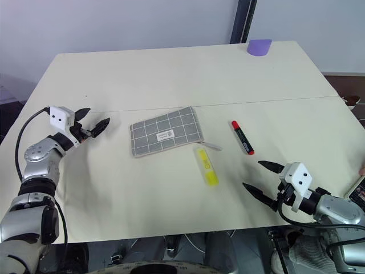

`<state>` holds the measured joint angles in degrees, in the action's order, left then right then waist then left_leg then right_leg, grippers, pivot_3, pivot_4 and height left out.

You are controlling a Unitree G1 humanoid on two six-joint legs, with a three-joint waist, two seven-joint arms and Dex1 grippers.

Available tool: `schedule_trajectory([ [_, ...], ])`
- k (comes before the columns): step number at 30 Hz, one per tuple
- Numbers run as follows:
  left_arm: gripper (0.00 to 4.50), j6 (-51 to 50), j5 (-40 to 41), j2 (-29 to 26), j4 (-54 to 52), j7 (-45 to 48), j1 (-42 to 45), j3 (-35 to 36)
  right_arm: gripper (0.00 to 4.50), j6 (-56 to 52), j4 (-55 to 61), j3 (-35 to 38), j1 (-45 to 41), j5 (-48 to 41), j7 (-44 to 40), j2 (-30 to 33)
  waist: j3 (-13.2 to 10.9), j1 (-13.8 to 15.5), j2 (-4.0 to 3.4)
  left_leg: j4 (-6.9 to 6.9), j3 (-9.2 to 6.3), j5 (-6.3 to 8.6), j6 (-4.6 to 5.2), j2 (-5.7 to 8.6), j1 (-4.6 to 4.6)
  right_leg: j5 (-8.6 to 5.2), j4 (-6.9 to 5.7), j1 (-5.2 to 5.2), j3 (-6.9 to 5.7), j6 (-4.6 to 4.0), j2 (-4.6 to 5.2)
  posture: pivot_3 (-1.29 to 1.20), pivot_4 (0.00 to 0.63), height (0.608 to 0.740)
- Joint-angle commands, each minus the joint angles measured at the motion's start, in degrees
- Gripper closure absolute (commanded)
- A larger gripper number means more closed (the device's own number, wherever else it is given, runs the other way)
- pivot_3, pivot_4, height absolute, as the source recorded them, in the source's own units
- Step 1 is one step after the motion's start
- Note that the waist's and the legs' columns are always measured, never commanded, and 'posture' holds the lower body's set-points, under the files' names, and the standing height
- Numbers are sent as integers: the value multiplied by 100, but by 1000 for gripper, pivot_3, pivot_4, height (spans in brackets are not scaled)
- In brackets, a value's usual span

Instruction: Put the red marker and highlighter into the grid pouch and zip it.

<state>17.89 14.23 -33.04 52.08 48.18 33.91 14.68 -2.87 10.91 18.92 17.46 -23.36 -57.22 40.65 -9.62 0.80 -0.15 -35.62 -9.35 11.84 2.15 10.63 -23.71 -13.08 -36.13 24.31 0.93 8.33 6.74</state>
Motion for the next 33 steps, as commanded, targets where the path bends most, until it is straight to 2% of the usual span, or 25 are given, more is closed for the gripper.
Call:
schedule_trajectory([
  [1, 33, 142, 15, -80, -176, -31, -24, 63, 0, 89, -1, 169, -72, -41, -16, 93, 0, -1, 0, 0, 0, 0, 0, 0, 0, 0, 0, 0, 0, 0, 0, 0, 150, 740],
  [20, 33, 93, -31, -114, -287, -33, -173, 6, 0, 77, -39, 143, -152, 5, 23, 135, 0, 0, 0, -3, 0, 0, 0, 0, 0, 0, -1, -1, 0, 0, -1, 0, 150, 740],
  [29, 33, 195, -63, -139, -326, -39, -279, 37, 0, -733, 146, 23, -814, -377, 285, 105, 0, -2, 0, -3, 0, 0, 0, 0, 0, 1, -3, 1, 0, -2, -1, 0, 150, 740],
  [32, 0, 330, -22, -121, -668, 123, -468, -4, 845, -1040, 330, -59, -1225, -589, 459, 13, 0, -12, 0, -3, 1, 0, 0, -1, 0, 2, -2, 1, 1, -2, 0, 0, 150, 740],
  [33, 0, 687, -103, -152, -881, 336, -669, -122, 1342, -1125, 333, -263, -1652, -581, 706, -200, 0, -19, 0, -3, 2, 0, 0, 0, 0, 2, -2, 1, 3, -2, 1, 0, 150, 740],
])
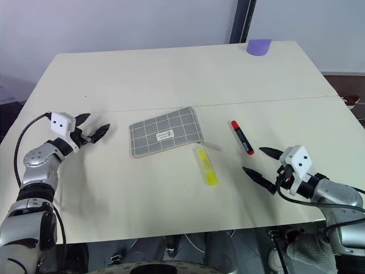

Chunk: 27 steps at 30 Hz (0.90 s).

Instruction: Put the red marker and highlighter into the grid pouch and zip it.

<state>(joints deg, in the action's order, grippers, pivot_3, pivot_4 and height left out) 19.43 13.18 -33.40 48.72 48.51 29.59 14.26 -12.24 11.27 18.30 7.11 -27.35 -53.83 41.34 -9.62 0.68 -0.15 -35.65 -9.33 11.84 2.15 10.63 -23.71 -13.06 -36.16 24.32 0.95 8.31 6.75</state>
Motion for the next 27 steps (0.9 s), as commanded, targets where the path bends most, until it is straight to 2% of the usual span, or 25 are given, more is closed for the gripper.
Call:
schedule_trajectory([
  [1, 0, 677, 42, -110, -745, 544, -426, -140, 1827, -252, 264, -432, -1047, -159, 606, -532, 3, -59, 7, 0, 0, 0, 0, 0, 0, 0, 0, 0, 0, 0, -1, 0, 150, 740],
  [6, 0, 1880, -471, -310, -859, 708, -787, -506, 4458, 54, -510, -1609, -2528, 653, 1198, -1709, 4, -129, 4, 8, 12, -12, -19, -21, 2, 15, -4, -6, -2, -33, -8, 0, 150, 740],
  [10, 0, 2680, -910, -431, -720, 621, -629, -812, 4458, 471, -1490, -2278, -3319, 1356, 1469, -2305, 3, -76, 4, 9, 8, -15, -23, -22, 2, 31, -1, 17, -6, -52, -22, 0, 150, 740],
  [15, 0, 3709, -1544, -573, -453, 401, -564, -1237, 4458, 826, -2337, -2783, -3737, 1967, 1490, -2531, 4, -24, 4, 9, 15, -15, -22, -18, 2, 41, 0, 20, -5, -63, -33, 0, 150, 740],
  [17, 0, 4174, -2063, -604, -243, 70, -501, -1460, 4458, 839, -2840, -2997, -4010, 2376, 1760, -2638, 4, -33, 4, 14, 16, -16, -23, -18, 3, 42, -1, 24, -6, -63, -36, 0, 150, 740],
  [21, 0, 4673, -2897, -653, 145, -613, -285, -1809, 4458, 918, -3600, -3297, -4323, 3089, 2097, -2553, 7, 5, 0, 41, 14, -28, -41, -20, 27, 43, -8, 18, -5, -65, -36, 0, 150, 740],
  [27, 0, 4786, -3637, -556, 577, -1516, 213, -2226, 4458, 1039, -3737, -3430, -4323, 3416, 2020, -2433, 20, 17, -9, 39, 10, -32, -46, -21, 40, 43, -16, 5, -5, -65, -43, 0, 150, 740],
])
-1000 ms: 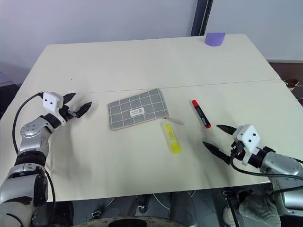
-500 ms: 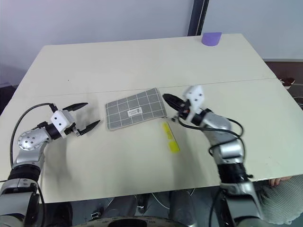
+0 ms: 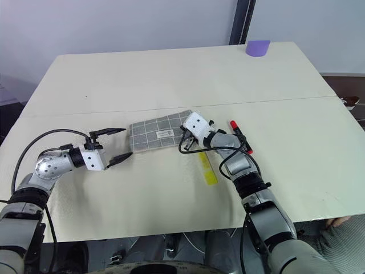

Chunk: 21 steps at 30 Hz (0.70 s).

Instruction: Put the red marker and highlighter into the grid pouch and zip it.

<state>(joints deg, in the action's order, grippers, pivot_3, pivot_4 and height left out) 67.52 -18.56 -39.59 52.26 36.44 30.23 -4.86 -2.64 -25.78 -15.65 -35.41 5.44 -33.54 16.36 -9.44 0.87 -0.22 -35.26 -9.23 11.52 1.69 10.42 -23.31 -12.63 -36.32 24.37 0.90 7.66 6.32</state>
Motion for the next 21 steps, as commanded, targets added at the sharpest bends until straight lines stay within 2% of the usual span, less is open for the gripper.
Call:
schedule_trajectory([
  [1, 0, -25, -580, 90, 274, -447, 240, -391, 4458, 98, -25, -24, -66, 157, -7, 77, 3, -3, -4, 0, 0, -1, -1, 0, 2, 0, 0, -2, 1, 0, -1, 0, 150, 740],
  [5, 0, -67, -788, 354, 559, -842, 647, -682, 4458, 54, 151, 45, 3, 114, -99, 94, 6, -2, -6, -1, -3, -8, -9, 0, 5, 0, -3, -6, 0, 0, -4, 0, 150, 740],
  [8, 0, -30, -663, 571, 823, -600, 808, -937, 4458, 60, 209, 68, 56, 132, -105, 126, 8, -8, -6, -1, -6, -10, -11, -1, 5, 0, -4, -5, 0, 1, -5, 0, 150, 740],
  [9, 540, -9, -634, 611, 869, -586, 823, -980, 4500, 60, 227, 78, 74, 137, -100, 139, 9, -17, -8, -1, -6, -10, -11, -1, 4, 0, -4, -4, 0, 1, -6, 0, 150, 740],
  [10, 773, -11, -537, 645, 931, -471, 828, -1009, 4500, 54, 255, 89, 93, 145, -96, 160, 10, -23, -8, 0, -6, -9, -10, -1, 5, 0, -3, -4, 0, 1, -6, 0, 150, 740],
  [11, 1400, 3, -488, 650, 970, -416, 830, -1037, 4500, 39, 296, 103, 112, 143, -94, 177, 10, -24, -8, 2, -6, -8, -9, -1, 5, 0, -3, -2, 0, 1, -6, 0, 150, 740],
  [15, 3385, 17, -342, 622, 1085, -269, 825, -1088, 4500, -30, 519, 175, 208, 71, -123, 231, 11, -25, -8, 5, -9, -8, -8, -2, 3, 0, -3, 0, 0, 1, -6, 0, 150, 740],
  [16, 3744, 23, -304, 615, 1090, -250, 829, -1094, 4500, -36, 568, 188, 234, 51, -139, 246, 13, -32, -12, 5, -9, -7, -8, -1, 3, 0, -3, 0, 0, 1, -6, 0, 150, 740],
  [17, 4342, 20, -212, 627, 1108, -160, 830, -1091, 4500, -43, 618, 198, 259, 35, -150, 259, 17, -37, -17, 5, -8, -7, -7, -2, 3, 0, -3, -1, 0, 1, -5, 0, 150, 740],
  [20, 4473, 17, -2, 660, 1124, -6, 823, -1074, 4500, -303, 996, 476, 416, -624, -543, 173, 25, -50, -28, 5, -6, -4, -2, -1, 4, 0, -1, -1, 0, 2, -4, 0, 150, 740],
  [21, 4500, -42, 163, 710, 1111, 102, 820, -1027, 3946, -364, 1122, 497, 448, -702, -634, 197, 25, -56, -28, 7, -8, -4, -2, -2, 3, 0, -1, -1, 0, 2, -4, 0, 150, 740],
])
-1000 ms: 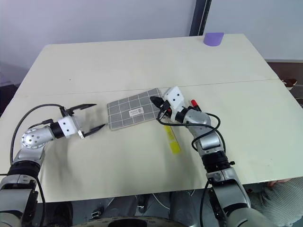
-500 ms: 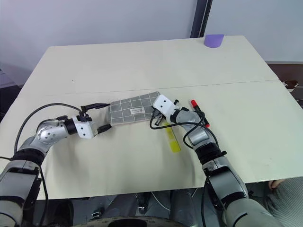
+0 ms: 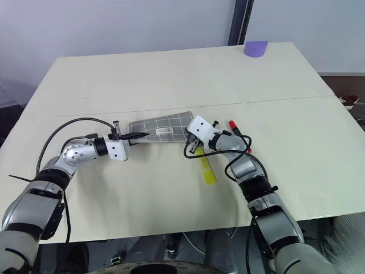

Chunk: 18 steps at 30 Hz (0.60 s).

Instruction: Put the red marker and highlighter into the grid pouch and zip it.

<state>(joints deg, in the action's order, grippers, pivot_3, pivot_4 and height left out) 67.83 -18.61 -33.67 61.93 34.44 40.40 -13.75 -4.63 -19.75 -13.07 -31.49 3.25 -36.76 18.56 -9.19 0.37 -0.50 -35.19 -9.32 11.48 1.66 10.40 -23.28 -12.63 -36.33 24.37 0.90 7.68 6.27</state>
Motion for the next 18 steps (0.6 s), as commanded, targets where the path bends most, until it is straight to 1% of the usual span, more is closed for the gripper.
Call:
schedule_trajectory([
  [1, 4500, -131, 350, 171, 126, 400, -205, -78, 3700, -176, 607, 238, 71, -476, -333, 11, 1, -10, -1, 1, 0, 0, 1, 0, 0, 0, 0, 0, 0, 0, 0, 0, 150, 740],
  [3, 4500, -277, 724, 255, 48, 621, -239, 40, 2815, -265, 812, 367, 84, -539, -204, -13, 1, -14, -1, 2, 0, 1, 2, 0, 0, 0, 0, 1, 0, 0, 0, 0, 150, 740],
  [5, 4500, -623, 1267, 360, -151, 849, -334, 289, 1757, -628, 1353, 676, 158, -858, -127, 10, 0, -4, -1, 1, 1, 1, 2, 0, -1, 0, 0, 2, 0, 0, 1, 0, 150, 740],
  [6, 4500, -802, 1494, 394, -278, 1064, -404, 343, 1313, -807, 1581, 788, 211, -930, -58, 41, 0, -3, -1, 1, 0, 1, 2, 0, -4, 0, 0, 4, 0, 0, 1, 0, 150, 740],
  [8, 4500, -957, 1591, 402, -518, 1070, -536, 410, 356, -1165, 2034, 755, 389, -910, -157, 255, 0, 5, -1, 0, -2, 1, 2, 0, -8, 0, 0, 9, 0, 0, 1, 0, 150, 740],
  [9, 4500, -1034, 1595, 419, -631, 1000, -610, 442, 68, -1349, 2272, 700, 517, -842, -183, 383, 1, 7, 1, 1, -2, 3, 5, 0, -9, -1, 2, 9, 0, 1, 1, 0, 150, 740],
  [13, 4500, -1358, 1579, 512, -998, 597, -844, 569, 68, -1848, 2865, 719, 868, -790, -55, 652, 1, 22, 0, 5, -1, 7, 9, 0, -9, -3, 8, 9, 1, 3, 5, 0, 150, 740],
  [18, 4500, -1668, 1390, 666, -1358, 150, -1006, 625, 68, -2053, 2746, 722, 927, -625, 237, 693, 1, 32, 1, -1, 2, 6, 8, 0, -9, -3, 8, 5, 1, 3, 14, 0, 150, 740],
])
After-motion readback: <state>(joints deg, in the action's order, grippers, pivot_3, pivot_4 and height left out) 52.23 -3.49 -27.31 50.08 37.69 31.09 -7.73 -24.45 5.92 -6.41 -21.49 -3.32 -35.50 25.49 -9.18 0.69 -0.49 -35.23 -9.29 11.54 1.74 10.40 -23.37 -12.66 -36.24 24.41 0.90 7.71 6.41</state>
